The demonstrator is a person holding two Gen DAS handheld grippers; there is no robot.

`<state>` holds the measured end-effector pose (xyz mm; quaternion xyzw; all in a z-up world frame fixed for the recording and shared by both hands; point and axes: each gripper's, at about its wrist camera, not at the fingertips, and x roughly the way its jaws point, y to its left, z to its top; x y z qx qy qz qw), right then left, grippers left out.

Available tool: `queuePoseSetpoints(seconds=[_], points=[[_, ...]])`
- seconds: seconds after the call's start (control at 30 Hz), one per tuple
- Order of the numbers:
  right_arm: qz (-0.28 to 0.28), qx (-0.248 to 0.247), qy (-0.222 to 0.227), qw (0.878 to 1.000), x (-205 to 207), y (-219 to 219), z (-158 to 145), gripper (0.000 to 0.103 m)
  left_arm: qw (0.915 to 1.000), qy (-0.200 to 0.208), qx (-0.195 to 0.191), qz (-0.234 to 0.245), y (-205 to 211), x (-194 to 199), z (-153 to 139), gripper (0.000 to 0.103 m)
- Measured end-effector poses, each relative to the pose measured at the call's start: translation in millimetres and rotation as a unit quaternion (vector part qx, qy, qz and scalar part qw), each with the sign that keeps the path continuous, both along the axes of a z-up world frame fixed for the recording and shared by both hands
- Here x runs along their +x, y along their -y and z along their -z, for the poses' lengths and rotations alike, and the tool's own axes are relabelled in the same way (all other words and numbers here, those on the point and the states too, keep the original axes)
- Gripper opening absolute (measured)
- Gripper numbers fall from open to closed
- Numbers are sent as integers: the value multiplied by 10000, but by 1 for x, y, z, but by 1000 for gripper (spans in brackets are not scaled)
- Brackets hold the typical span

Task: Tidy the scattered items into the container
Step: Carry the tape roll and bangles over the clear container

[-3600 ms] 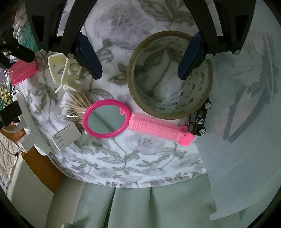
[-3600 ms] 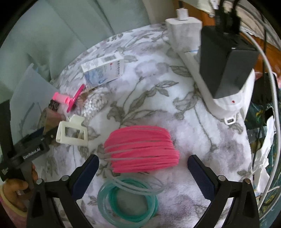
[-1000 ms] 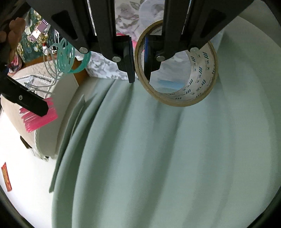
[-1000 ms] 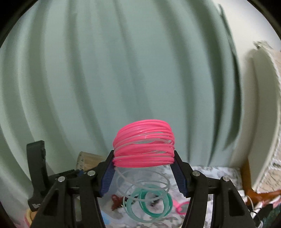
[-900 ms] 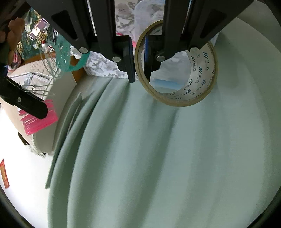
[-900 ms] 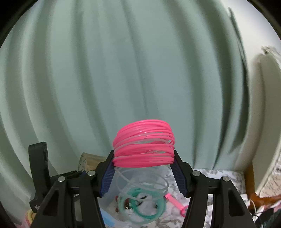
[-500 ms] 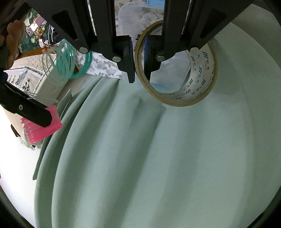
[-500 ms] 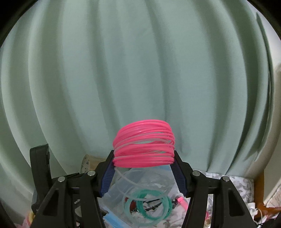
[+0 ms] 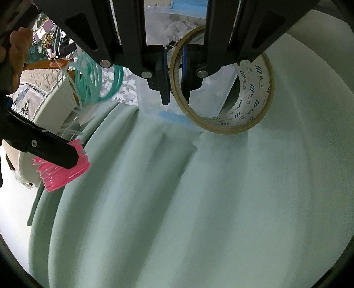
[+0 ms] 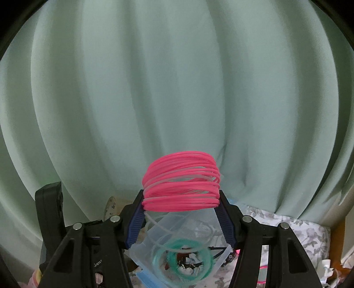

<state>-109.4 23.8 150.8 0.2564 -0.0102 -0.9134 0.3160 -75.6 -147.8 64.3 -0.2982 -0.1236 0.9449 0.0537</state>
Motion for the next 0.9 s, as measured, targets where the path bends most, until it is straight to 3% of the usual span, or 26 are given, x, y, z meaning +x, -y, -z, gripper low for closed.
queuePoseSetpoints(seconds=[0.47,0.53,0.67,0.9], points=[[-177,401,647,9969,-26,20,73,64,9985,528,78,77,4,-19,42,10],[-173,444,715,9963,-23,32,63,64,9981,608,81,114,2,-22,48,10],[-154,487,904,9946,-30,24,86,64,9968,774,54,165,3,-25,58,11],[-171,636,1138,9913,-55,40,93,64,9944,1043,7,165,3,-32,74,12]])
